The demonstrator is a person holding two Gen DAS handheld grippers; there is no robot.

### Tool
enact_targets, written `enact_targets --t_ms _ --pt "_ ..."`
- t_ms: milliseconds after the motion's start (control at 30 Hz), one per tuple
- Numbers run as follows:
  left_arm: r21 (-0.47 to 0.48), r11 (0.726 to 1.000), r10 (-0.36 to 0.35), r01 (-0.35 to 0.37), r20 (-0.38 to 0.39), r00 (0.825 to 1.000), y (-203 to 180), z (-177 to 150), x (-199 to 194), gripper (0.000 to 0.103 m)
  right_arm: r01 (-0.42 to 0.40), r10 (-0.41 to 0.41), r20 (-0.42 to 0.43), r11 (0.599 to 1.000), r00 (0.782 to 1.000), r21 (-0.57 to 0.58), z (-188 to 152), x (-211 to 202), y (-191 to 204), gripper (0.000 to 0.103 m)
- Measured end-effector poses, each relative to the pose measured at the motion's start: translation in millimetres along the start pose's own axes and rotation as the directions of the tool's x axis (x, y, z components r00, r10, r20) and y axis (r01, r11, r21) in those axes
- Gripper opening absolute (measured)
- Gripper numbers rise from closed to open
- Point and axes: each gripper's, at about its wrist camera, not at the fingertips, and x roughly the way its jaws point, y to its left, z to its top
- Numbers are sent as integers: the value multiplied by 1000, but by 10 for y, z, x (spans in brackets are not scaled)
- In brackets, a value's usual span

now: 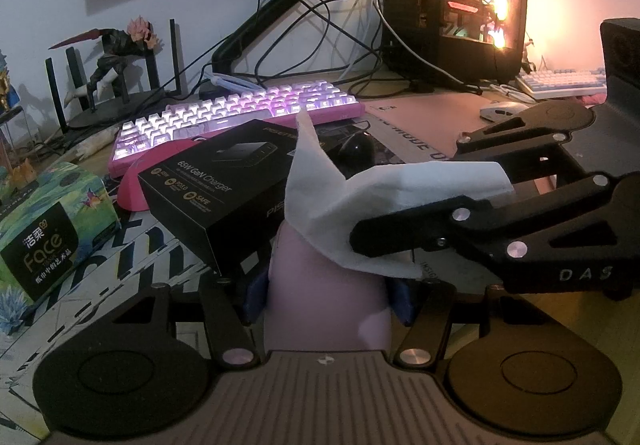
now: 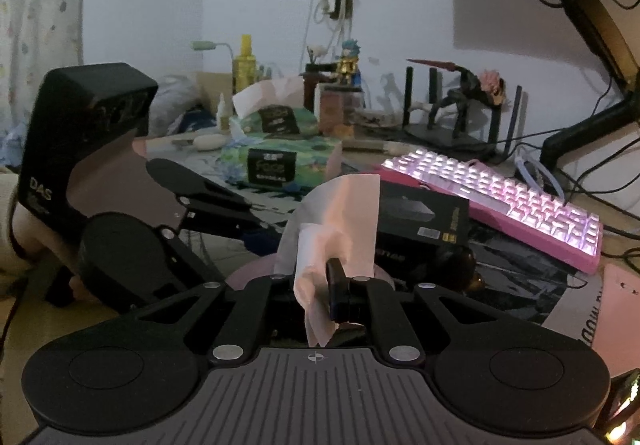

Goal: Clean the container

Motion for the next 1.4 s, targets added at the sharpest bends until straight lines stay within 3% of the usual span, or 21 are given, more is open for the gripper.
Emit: enact_targets --t_ms 500,600,800,933,1200,1267,1400 --pt "2 1000 1 -1 0 1000 7 -4 0 60 88 -90 46 995 995 41 28 32 22 13" --pt "6 1000 4 -4 1 1000 6 -5 -2 69 109 -112 57 993 992 50 35 39 30 13" --pt "-12 1000 5 -5 5 1000 24 -21 -31 73 149 -155 77 986 985 69 49 54 46 13" --pt "-14 1000 3 -3 23 1000 12 -49 -98 82 176 -183 90 981 979 82 58 64 57 13" --pt "-23 1000 10 -8 89 996 9 -140 -310 88 228 -240 115 967 964 110 77 85 78 26" --pt "-31 999 15 -12 116 993 13 -169 -383 93 241 -254 120 964 960 117 81 90 83 39" --pt "-41 999 27 -20 184 982 27 -221 -520 95 266 -283 132 955 950 131 91 100 94 52"
